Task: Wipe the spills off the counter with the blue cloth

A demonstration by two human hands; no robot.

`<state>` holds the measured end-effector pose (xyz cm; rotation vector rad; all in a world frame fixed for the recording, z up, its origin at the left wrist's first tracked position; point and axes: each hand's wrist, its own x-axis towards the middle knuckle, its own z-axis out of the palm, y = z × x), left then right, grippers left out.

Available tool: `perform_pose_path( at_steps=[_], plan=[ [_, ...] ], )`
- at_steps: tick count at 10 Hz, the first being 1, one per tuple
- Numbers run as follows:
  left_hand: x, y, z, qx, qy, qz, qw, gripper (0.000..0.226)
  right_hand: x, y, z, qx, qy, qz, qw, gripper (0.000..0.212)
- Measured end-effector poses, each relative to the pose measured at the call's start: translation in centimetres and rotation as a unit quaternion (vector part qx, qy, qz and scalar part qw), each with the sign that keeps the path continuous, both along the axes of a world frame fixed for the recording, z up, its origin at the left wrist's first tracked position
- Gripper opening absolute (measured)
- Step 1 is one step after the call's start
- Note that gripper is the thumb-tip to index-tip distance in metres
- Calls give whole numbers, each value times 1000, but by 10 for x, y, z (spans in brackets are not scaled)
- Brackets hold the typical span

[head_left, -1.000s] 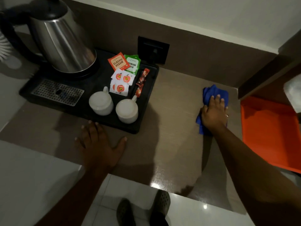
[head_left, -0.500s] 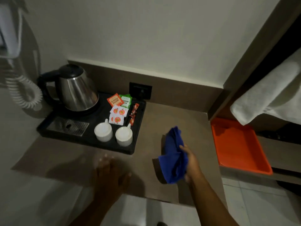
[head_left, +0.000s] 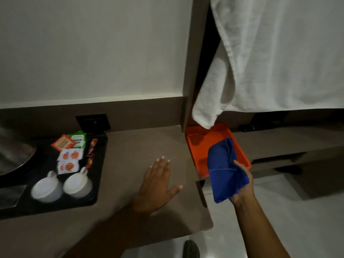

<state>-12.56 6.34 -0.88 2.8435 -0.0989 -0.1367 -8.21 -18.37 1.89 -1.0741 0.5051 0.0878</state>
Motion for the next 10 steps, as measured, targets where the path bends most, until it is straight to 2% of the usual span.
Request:
perform_pose_path(
  at_steps=[1, 2, 3, 4, 5, 6, 7, 8, 9, 10],
  plan=[
    [48, -51, -4, 13, 32, -38, 999, 97, 48, -43, -6, 57, 25, -12, 998, 40],
    [83, -92, -17, 35, 55, -66, 996, 97, 92, -73, -16, 84, 61, -12, 995, 27],
    [108, -113, -37, 64, 85, -90, 990, 100, 135, -89, -28, 33, 92, 34, 995, 24],
    [122, -120, -58, 74, 120, -106, 984, 107, 178, -90, -41, 33, 85, 78, 993, 30],
    [126, -125, -72, 105, 130, -111, 980, 111, 218, -81, -57, -44, 30, 128, 990, 37],
    [130, -126, -73, 108, 148, -116, 976, 114, 242, -66, -90, -258, -42, 230, 937, 41],
    [132, -126, -68, 113, 157, -122, 974, 118, 241, -51, -138, -573, -49, 394, 717, 54],
    [131, -121, -66, 101, 174, -126, 971, 117, 224, -38, -170, -682, -77, 425, 590, 70],
    [129, -117, -66, 84, 163, -138, 973, 107, 220, -39, -161, -703, -71, 409, 578, 77],
    [130, -103, -60, 83, 119, -133, 980, 107, 209, -38, -145, -716, -71, 389, 576, 81]
  ],
)
